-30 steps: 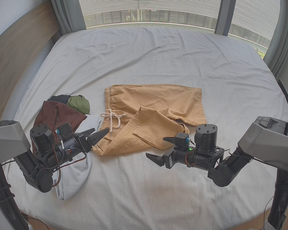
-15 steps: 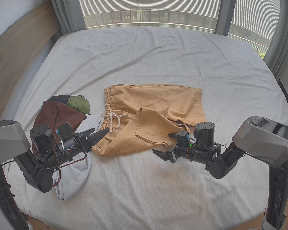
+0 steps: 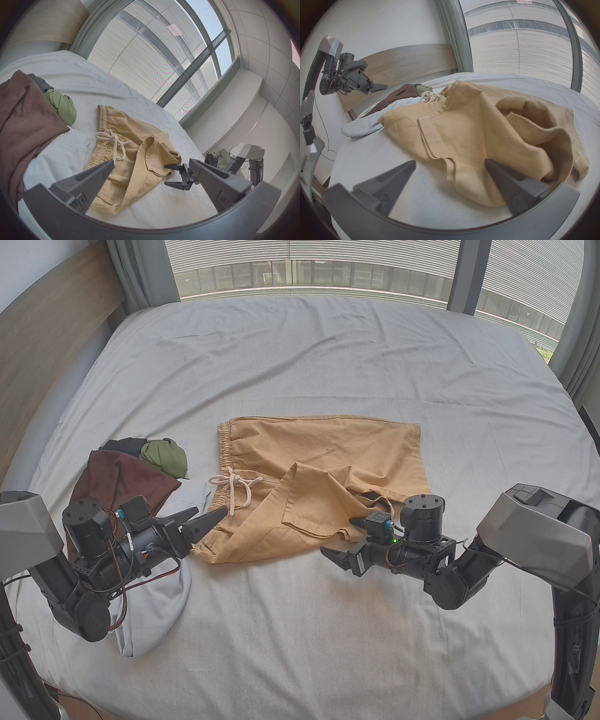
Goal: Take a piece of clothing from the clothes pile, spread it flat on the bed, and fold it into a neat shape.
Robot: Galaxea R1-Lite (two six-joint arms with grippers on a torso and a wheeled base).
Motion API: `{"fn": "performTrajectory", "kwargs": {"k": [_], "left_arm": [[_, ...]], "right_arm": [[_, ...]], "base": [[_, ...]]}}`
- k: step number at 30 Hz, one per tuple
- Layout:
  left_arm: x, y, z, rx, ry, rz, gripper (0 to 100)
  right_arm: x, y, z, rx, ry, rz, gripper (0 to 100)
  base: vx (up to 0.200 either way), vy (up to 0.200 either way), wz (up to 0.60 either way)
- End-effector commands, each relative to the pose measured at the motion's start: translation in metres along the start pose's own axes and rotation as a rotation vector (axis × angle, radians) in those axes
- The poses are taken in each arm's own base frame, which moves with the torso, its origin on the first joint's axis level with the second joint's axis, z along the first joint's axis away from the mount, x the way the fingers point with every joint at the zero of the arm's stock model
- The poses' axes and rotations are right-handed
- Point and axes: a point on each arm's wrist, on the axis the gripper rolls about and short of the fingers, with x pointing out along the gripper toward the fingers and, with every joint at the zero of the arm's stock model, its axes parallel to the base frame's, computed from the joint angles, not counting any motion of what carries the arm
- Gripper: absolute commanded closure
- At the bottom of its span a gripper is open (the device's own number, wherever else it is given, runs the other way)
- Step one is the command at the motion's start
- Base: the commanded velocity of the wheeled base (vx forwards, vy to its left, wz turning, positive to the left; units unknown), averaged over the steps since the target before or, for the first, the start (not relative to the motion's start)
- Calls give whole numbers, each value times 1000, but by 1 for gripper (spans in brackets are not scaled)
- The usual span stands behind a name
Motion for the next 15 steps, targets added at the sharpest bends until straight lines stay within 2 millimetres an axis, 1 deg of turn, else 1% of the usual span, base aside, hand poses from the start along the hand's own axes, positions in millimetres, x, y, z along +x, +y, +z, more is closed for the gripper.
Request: {"fn": "performTrajectory", "kwargs": {"k": [1, 6, 10, 14, 15], "left_arm": [[0, 0, 1, 1, -3, 0, 0], [0, 0, 0, 0, -2, 1, 0], [0, 0, 0, 0, -1, -1, 0], [0, 0, 0, 0, -1, -1, 0], [0, -1, 0, 0, -1, -2, 0]], "right_arm": [[2, -2, -1, 1, -2, -4, 100], [-5, -6, 8, 0, -20, -17, 100], [-19, -4, 16, -2, -24, -17, 100], [-25, -2, 18, 0, -22, -15, 100], [-29, -2, 21, 1, -27, -18, 100]], "base": [[0, 0, 0], [0, 0, 0], [0, 0, 0], [0, 0, 0], [0, 0, 0]]}}
